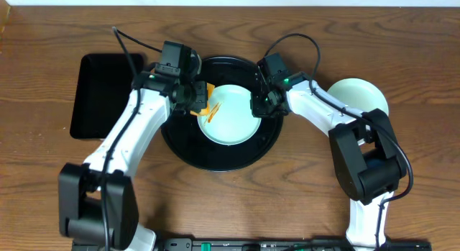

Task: Clean dirty plates on tray and stack at the side
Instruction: 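Scrub the pale green plate with the sponge while right gripper holds it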

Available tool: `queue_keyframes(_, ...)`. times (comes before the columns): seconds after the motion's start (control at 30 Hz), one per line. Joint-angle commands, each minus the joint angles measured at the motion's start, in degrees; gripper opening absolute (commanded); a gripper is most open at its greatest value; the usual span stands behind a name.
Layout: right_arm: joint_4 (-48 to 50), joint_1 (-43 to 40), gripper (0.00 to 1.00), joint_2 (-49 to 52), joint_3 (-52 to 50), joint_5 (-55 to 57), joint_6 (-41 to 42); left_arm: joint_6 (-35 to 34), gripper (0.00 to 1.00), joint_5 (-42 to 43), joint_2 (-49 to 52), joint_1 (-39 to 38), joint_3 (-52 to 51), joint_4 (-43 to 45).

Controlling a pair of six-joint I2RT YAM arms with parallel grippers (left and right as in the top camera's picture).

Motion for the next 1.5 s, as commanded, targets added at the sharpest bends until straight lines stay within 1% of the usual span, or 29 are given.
queue_keyframes(0.0, 0.11, 0.79, 0.01, 0.87, 0.00, -0.28, -0.20, -1.46, 0.07, 0.50, 1.14, 0.09, 0.20, 0.76)
queue_keyframes(0.23, 0.15, 0.87, 0.01, 0.87, 0.00, -1.77, 0.66, -1.09, 0.07, 0.48, 3.41, 0.09, 0.20, 2.69)
queue_keyframes(0.37, 0.07, 0.87, 0.01, 0.87, 0.00, -1.86, 0.61, 2.38, 0.07, 0.50, 6.14, 0.07, 0.20, 5.31)
queue_keyframes(0.53, -0.09, 0.87, 0.01, 0.87, 0.00, -1.86, 0.61, 8.33, 0.08, 0.50, 11.08, 0.07, 0.20, 8.35)
queue_keyframes(0.73, -0.28, 0.81, 0.01, 0.87, 0.00, -1.81, 0.61, 9.03, 0.07, 0.57, 17.57, -0.48, 0.20, 8.85)
queue_keyframes(0.8, -0.39, 0.83, 0.01, 0.87, 0.00, -1.84, 0.61, 9.01, 0.07, 3.37, 18.99, -1.09, 0.20, 8.83)
queue_keyframes(1.0, -0.42, 0.70, 0.01, 0.87, 0.00, -1.84, 0.63, 8.98, 0.07, 17.27, 19.37, -3.63, 0.20, 8.48)
queue_keyframes(1.1, -0.55, 0.42, 0.01, 0.87, 0.00, -1.81, 0.61, 8.98, 0.07, 18.82, 19.37, -4.48, 0.20, 8.20)
queue_keyframes(1.17, -0.55, 0.52, 0.01, 0.87, 0.00, -1.77, 0.61, 8.92, 0.07, 16.72, 19.37, -4.28, 0.22, 8.31)
queue_keyframes(1.2, -0.55, 0.55, 0.01, 0.87, 0.00, -1.79, 0.61, 8.15, 0.08, 14.29, 19.37, -3.96, 0.22, 8.35)
queue_keyframes(1.27, -0.57, 0.39, 0.01, 0.87, 0.00, -1.79, 0.61, 4.98, 0.07, 6.71, 19.37, -3.04, 0.33, 8.20)
queue_keyframes(1.33, -0.57, 0.39, 0.01, 0.87, 0.00, -1.79, 0.61, 1.60, 0.08, -3.30, 19.23, -1.88, 0.50, 7.54)
queue_keyframes(1.4, -0.61, 0.44, 0.01, 0.87, 0.00, -1.79, 0.61, -1.97, 0.07, -8.37, 18.71, -0.92, 0.90, 6.58)
queue_keyframes(1.47, -0.57, 0.39, 0.01, 0.87, 0.00, -1.73, 0.61, -2.58, 0.07, -12.09, 17.62, -0.44, 1.66, 4.50)
